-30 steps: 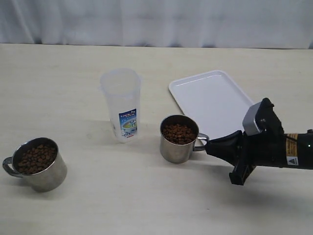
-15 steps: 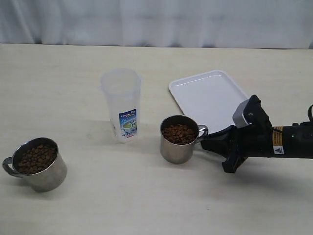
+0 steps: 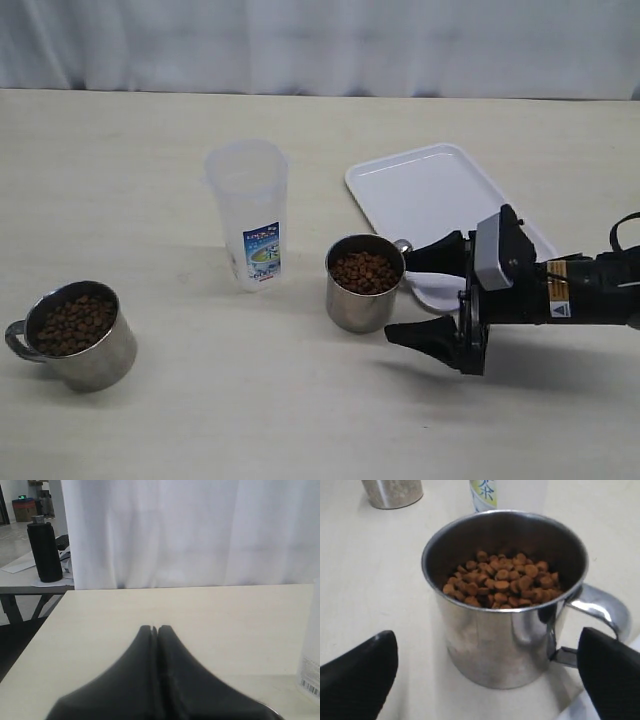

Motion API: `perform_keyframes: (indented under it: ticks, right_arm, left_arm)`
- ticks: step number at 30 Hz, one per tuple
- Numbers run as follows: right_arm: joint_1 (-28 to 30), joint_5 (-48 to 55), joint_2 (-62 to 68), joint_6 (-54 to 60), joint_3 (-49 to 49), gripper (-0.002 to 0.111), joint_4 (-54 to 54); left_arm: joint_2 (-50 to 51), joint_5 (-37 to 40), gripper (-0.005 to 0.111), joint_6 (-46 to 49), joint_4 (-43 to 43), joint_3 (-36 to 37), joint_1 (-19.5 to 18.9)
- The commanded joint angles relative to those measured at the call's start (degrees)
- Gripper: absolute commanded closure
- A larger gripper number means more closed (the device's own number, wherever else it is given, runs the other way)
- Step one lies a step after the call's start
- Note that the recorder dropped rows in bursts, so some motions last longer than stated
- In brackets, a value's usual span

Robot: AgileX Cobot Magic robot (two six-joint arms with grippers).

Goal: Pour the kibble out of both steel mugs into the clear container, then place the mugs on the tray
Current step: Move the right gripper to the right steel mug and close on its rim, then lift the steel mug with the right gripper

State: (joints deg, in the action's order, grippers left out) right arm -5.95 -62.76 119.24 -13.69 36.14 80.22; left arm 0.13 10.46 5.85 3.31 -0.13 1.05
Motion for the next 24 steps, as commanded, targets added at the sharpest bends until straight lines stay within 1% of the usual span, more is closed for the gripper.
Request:
perform_keyframes:
  ticks: [1,8,12,21,24]
  right_arm:
    - [-0.2,-2.4,0.0,4.1,0.3,0.035,-3.5]
    - [-0.2,-5.1,4.3,4.3,3.8,0.035,-3.4]
    - [-0.2,-7.2,4.6,4.3,4.3,0.035,-2.7]
    - [-0.2,-7.2,6.0,4.3,5.8,0.035,-2.9]
    - [-0.2,-7.2,6.0,4.3,5.8,0.035,-5.1]
  left_arm:
    - [-0.1,-0.5,0.107,-0.1,-0.3,0.1,0.1]
    - [-0.1,-0.5,0.107,-0.1,-0.3,0.1,0.1]
    - [-0.1,-0.5,0.107,-0.1,-0.3,0.1,0.1]
    - [-0.1,-0.5,0.107,-0.1,-0.3,0.1,0.1]
    - [-0.1,-0.5,0.107,-0.1,-0.3,0.1,0.1]
